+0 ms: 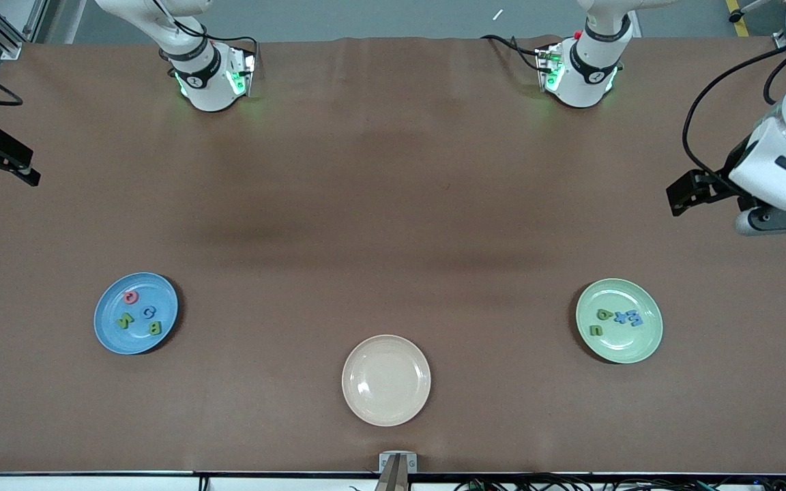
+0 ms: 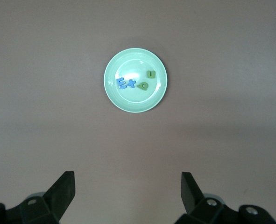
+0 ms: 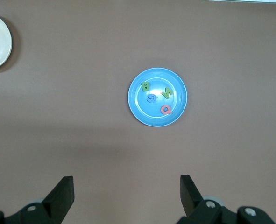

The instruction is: Sort uppercase to blue plate, lowercase to green plate

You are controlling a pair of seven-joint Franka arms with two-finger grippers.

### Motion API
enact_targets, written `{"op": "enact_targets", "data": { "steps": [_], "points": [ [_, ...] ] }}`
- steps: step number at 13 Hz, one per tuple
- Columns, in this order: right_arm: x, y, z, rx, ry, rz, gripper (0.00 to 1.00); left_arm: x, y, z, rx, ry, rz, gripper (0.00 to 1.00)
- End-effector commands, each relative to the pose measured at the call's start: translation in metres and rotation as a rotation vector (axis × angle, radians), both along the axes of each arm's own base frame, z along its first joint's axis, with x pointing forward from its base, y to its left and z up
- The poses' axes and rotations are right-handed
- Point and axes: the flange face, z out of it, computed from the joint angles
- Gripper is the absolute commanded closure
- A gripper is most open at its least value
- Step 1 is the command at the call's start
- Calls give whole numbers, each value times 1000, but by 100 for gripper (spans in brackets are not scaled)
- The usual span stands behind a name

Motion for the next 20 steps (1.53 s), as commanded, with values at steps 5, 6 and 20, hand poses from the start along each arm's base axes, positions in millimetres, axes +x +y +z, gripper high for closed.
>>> {"op": "enact_targets", "data": {
  "steps": [5,6,20],
  "points": [
    [-3,2,3,-7,1,-14,0,-54,19,13,-39,72,5,0],
    [-3,2,3,-7,1,-14,0,-63,18,11,-45,70,5,0],
    [1,2,11,-12,-21,-13,0,-81,20,33,-69,16,7,0]
  ]
}}
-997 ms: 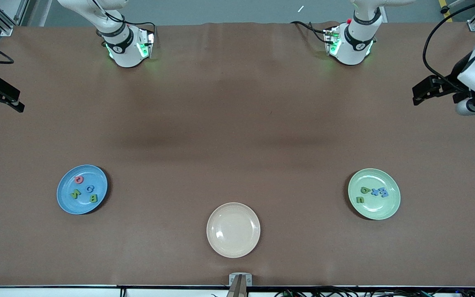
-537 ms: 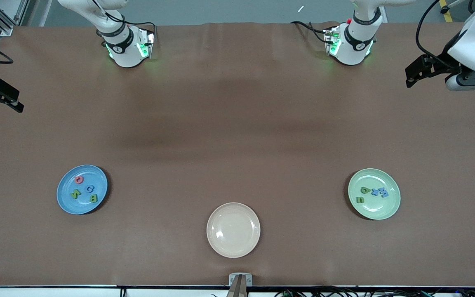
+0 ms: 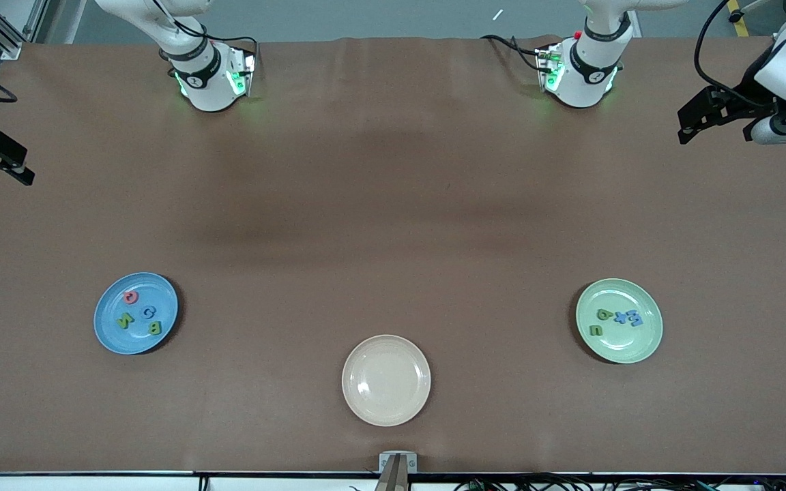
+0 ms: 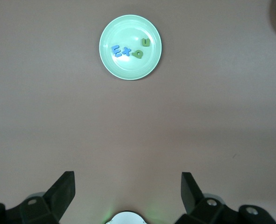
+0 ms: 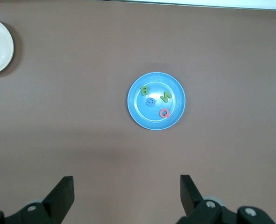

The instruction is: Sort uppercase to blue plate, lowercase to green plate

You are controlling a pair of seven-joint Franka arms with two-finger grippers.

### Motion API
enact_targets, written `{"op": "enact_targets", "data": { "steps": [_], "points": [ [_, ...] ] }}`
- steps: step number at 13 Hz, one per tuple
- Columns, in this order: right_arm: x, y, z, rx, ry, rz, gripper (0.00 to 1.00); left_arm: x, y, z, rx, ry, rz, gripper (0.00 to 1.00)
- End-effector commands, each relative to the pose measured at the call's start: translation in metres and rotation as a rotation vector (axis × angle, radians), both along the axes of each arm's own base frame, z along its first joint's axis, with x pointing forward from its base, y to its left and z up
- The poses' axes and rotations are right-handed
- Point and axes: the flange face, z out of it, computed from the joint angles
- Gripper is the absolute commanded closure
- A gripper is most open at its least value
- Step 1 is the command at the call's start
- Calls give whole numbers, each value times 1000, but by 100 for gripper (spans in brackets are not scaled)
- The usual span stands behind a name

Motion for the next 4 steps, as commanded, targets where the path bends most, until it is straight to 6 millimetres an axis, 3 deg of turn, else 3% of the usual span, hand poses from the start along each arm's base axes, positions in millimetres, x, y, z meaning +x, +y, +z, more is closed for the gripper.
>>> {"op": "enact_targets", "data": {
  "steps": [1,4],
  "points": [
    [1,3,3,-7,-3,-12,0,3,2,5,-15,4,-7,0],
    [1,3,3,-3,-2,-12,0,2,2,3,-13,14,-6,0]
  ]
}}
